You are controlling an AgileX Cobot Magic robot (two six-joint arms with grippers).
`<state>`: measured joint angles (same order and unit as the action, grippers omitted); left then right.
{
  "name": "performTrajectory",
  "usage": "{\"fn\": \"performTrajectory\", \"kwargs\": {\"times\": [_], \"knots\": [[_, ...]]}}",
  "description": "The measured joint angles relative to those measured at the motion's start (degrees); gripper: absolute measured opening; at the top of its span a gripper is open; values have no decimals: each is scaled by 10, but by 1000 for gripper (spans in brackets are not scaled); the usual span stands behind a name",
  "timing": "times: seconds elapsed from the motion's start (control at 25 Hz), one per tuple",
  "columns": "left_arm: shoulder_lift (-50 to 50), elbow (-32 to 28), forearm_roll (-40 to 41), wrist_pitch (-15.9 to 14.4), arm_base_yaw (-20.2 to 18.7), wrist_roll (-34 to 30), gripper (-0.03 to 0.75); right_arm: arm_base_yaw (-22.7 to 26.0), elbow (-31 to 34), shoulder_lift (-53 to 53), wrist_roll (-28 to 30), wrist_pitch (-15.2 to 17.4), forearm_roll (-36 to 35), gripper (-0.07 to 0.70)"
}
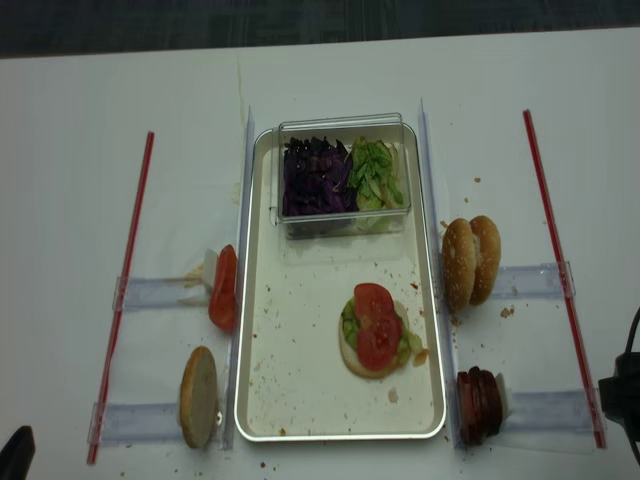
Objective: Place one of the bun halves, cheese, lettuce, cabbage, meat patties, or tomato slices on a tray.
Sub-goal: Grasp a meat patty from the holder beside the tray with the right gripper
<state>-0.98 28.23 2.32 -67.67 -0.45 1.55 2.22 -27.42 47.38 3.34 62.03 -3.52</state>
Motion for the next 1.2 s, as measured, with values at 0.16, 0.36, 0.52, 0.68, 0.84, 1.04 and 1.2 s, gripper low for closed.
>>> {"fn": "performTrajectory", "kwargs": {"times": [0.16, 0.36, 0.52, 0.68, 0.84, 1.04, 1.2], "knots": [[0, 0, 0, 0, 0, 0, 421, 0, 0, 23, -1, -2, 0, 590], [0, 0, 0, 0, 0, 0, 421, 0, 0, 35, -1, -4, 0, 590], [0, 0, 0, 0, 0, 0, 421, 0, 0, 48, -1, -4, 0, 590], [0, 0, 0, 0, 0, 0, 421, 0, 0, 63, -5, -9, 0, 590], [0, 0, 0, 0, 0, 0, 421, 0, 0, 68, -17, -14, -1, 590], [0, 0, 0, 0, 0, 0, 421, 0, 0, 68, -24, -15, -21, 556], [0, 0, 0, 0, 0, 0, 421, 0, 0, 68, -6, -19, -51, 543]]}}
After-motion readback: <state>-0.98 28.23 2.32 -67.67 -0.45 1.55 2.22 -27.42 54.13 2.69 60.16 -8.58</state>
